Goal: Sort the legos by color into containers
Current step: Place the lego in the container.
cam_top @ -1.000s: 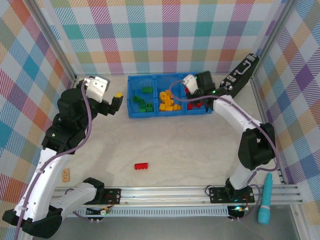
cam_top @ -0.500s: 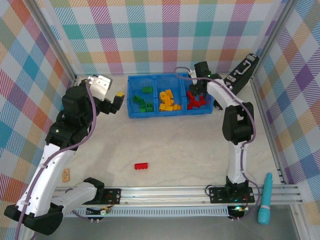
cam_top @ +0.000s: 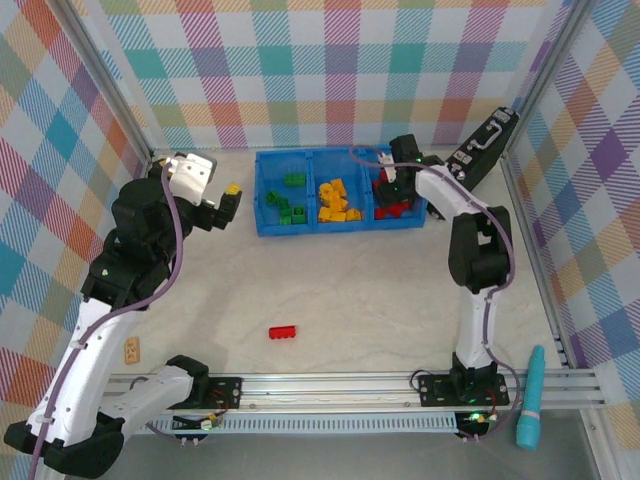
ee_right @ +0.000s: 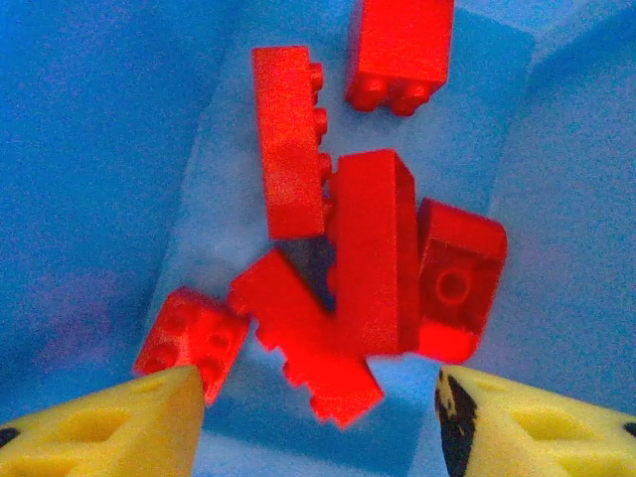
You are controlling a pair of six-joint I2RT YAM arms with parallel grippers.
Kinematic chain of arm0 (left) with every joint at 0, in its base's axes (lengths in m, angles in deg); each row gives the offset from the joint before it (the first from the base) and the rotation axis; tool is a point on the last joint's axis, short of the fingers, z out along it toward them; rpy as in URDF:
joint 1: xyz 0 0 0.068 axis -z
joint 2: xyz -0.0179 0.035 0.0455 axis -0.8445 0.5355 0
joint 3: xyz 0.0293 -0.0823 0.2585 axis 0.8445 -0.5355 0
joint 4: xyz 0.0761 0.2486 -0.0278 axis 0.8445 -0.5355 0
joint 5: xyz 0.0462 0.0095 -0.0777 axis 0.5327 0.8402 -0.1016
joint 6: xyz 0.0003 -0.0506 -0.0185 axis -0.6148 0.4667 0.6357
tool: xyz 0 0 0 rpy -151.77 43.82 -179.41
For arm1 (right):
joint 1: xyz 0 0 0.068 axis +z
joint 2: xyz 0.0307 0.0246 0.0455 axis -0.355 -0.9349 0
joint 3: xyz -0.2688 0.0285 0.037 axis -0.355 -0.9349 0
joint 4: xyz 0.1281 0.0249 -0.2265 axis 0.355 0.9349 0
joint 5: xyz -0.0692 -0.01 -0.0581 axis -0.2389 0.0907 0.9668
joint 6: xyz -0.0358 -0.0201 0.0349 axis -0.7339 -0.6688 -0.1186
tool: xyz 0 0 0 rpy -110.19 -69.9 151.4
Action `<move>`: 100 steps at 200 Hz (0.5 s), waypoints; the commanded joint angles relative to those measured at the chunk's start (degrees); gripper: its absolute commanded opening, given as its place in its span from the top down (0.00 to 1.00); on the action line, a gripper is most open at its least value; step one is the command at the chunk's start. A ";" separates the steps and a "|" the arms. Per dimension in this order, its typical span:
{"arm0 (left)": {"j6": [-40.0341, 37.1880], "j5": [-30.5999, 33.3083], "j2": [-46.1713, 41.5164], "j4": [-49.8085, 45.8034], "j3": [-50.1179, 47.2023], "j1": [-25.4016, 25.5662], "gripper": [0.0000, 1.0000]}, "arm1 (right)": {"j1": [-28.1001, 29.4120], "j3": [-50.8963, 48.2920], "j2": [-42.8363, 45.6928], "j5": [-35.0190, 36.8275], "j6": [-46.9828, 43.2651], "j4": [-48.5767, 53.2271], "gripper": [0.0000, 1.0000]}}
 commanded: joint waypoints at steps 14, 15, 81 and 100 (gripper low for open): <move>-0.66 0.44 -0.94 0.56 0.57 0.32 0.00 | 4.87 -6.48 14.37 -5.95 -9.18 -3.45 0.36; -0.66 0.44 -0.97 0.57 0.55 0.32 0.00 | 5.16 -6.59 14.57 -5.88 -9.51 -3.30 0.36; -0.58 0.23 -3.37 1.99 -1.16 0.32 0.00 | 28.09 -26.87 28.86 -9.75 -21.00 -11.09 0.34; -0.32 -0.20 -3.42 1.50 -0.82 0.33 0.00 | 34.44 -26.31 27.38 -7.29 -21.39 -8.83 0.34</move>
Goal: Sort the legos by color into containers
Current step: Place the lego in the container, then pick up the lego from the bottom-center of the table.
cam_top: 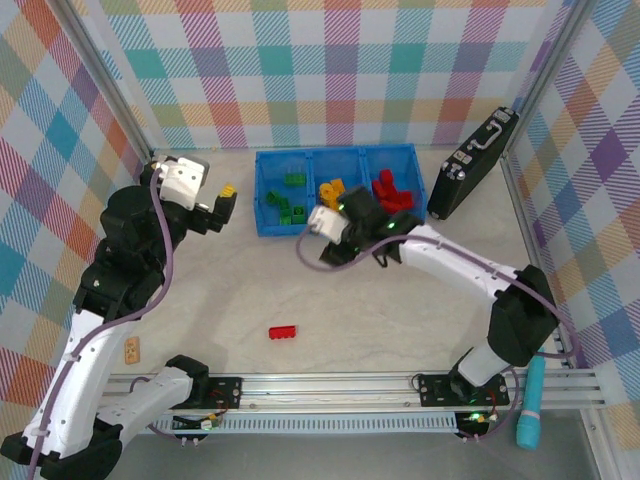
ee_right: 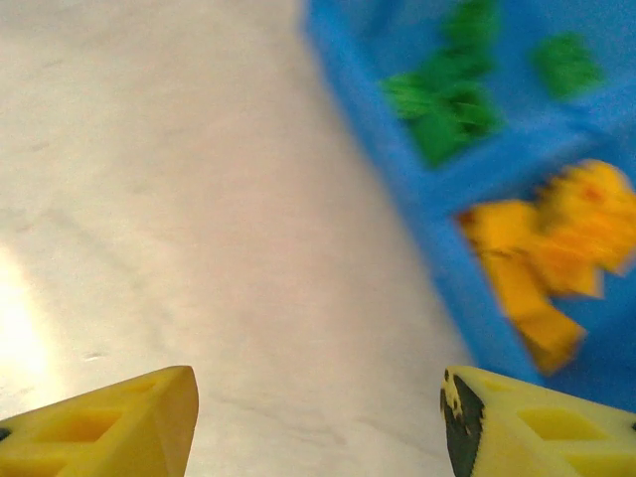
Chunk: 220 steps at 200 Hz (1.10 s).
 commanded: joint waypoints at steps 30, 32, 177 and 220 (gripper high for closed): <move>0.19 -0.72 -1.30 1.13 -0.89 0.33 0.00 | 12.42 -0.40 -3.38 0.06 -2.15 0.39 0.31; 0.19 -0.72 -1.36 1.05 -0.89 0.33 0.00 | 12.93 -0.40 -3.58 0.03 -2.17 0.43 0.31; -0.42 0.76 -5.92 3.00 -3.88 0.41 0.00 | 24.99 3.30 -19.14 -2.91 -0.06 -3.46 0.21; -0.51 0.86 -5.99 3.29 -4.06 0.50 0.00 | 25.25 3.82 -22.50 -2.52 -0.07 -4.90 0.29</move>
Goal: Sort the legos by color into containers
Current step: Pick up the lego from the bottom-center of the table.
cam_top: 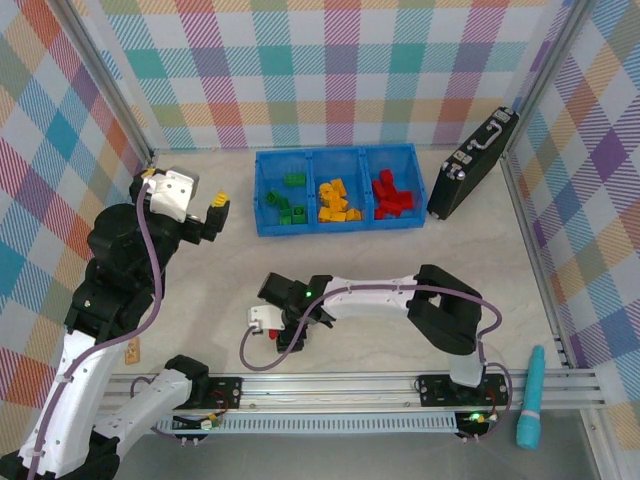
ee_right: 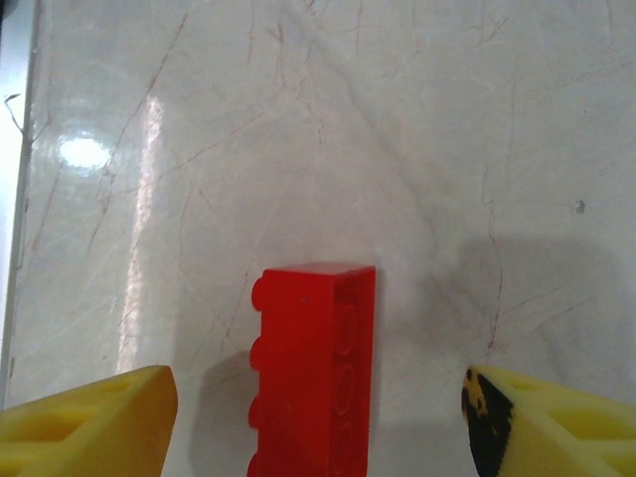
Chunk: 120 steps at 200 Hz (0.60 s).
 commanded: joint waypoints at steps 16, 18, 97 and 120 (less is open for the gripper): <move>-0.62 0.99 -0.61 1.91 -0.55 0.50 0.00 | 0.34 1.53 -2.79 -1.11 0.13 -1.65 0.34; -0.62 0.99 -0.62 1.94 -0.54 0.50 0.00 | 0.34 1.50 -2.81 -1.10 0.07 -1.62 0.35; -0.29 0.29 0.65 1.19 0.31 0.50 0.00 | -1.93 -0.48 -0.92 2.04 0.41 0.00 0.72; 0.00 -0.43 0.95 0.52 0.45 0.57 0.00 | -6.98 -2.33 5.05 3.91 2.24 1.45 0.76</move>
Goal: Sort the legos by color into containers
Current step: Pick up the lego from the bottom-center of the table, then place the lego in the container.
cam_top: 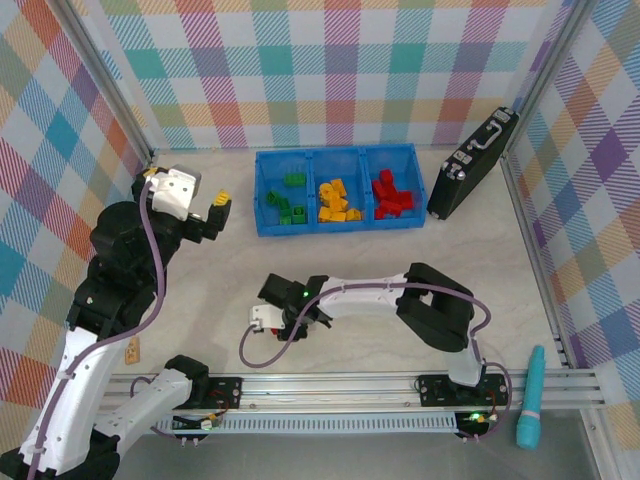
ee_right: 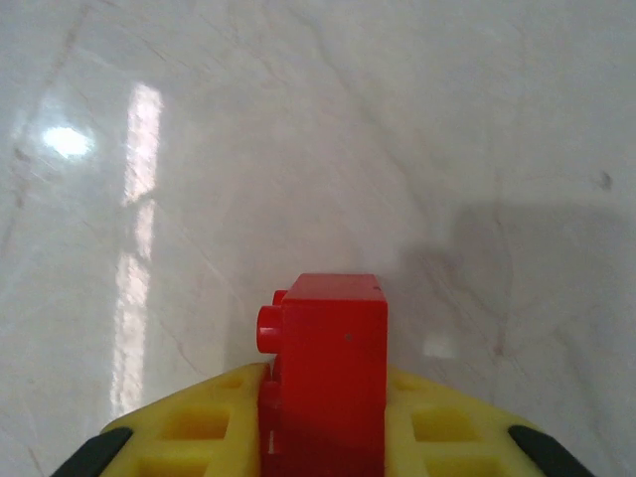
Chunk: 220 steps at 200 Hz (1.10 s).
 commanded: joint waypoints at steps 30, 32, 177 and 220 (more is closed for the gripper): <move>0.71 -0.44 0.83 -1.17 1.02 0.59 0.00 | -17.02 -2.72 15.76 7.24 2.88 4.65 0.77; 0.88 -0.46 0.89 -1.38 0.98 0.59 0.00 | -17.95 -2.67 16.24 7.66 2.96 4.70 0.77; 18.29 -8.96 9.33 3.55 -11.97 0.50 0.00 | -52.27 19.77 -5.57 11.82 18.49 -1.71 0.70; 20.63 -0.56 3.28 21.53 -32.65 0.43 0.00 | -52.64 22.42 -10.50 11.02 17.57 -2.75 0.60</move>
